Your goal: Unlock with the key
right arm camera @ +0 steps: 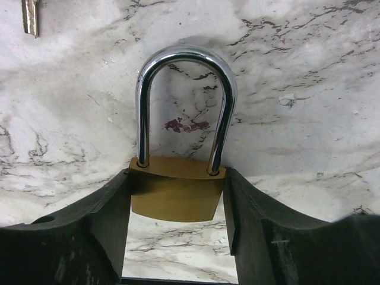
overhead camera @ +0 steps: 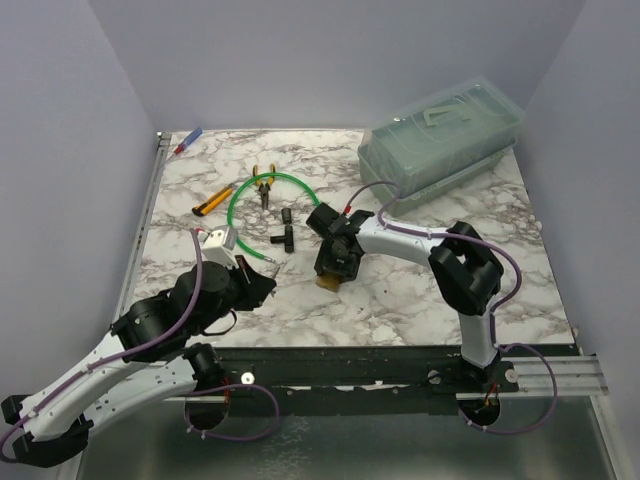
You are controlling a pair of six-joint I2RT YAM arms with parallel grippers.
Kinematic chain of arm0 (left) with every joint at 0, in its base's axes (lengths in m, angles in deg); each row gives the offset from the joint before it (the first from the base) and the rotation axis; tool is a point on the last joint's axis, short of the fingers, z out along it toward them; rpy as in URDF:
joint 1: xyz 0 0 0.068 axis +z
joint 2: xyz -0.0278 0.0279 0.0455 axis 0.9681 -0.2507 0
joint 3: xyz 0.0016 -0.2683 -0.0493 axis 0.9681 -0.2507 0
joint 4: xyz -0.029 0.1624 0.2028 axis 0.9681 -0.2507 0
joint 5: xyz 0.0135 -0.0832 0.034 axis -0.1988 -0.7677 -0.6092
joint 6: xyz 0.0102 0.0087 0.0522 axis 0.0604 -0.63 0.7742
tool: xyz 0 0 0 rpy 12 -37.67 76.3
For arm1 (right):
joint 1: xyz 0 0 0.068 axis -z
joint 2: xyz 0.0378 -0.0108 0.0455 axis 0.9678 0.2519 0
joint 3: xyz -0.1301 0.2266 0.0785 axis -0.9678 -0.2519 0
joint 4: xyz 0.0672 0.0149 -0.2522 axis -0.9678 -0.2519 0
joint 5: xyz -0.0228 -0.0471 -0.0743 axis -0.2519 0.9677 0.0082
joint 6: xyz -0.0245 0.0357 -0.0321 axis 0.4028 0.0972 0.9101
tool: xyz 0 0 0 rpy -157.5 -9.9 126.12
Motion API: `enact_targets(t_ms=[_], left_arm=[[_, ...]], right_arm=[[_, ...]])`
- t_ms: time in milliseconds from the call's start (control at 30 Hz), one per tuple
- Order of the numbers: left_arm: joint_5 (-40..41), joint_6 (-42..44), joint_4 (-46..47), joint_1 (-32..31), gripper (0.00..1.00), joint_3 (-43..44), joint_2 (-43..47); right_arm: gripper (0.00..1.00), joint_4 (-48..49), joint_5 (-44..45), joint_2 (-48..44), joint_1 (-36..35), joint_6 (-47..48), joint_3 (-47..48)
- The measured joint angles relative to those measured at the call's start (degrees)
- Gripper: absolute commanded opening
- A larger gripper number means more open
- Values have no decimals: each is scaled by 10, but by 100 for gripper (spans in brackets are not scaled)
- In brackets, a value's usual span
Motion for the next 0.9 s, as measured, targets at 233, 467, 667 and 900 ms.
enact_targets(t_ms=[233, 467, 667, 900], left_arm=[[0, 3, 2, 0, 0, 0, -11], [-3, 14, 19, 0, 0, -3, -24], [-5, 18, 35, 0, 0, -7, -43], [-40, 27, 72, 0, 0, -4, -111]], right_arm=[[0, 20, 3, -35, 0, 17, -31], [0, 55, 12, -144, 0, 35, -93], [0, 73, 40, -248, 0, 27, -122], [0, 80, 68, -363, 0, -34, -159]])
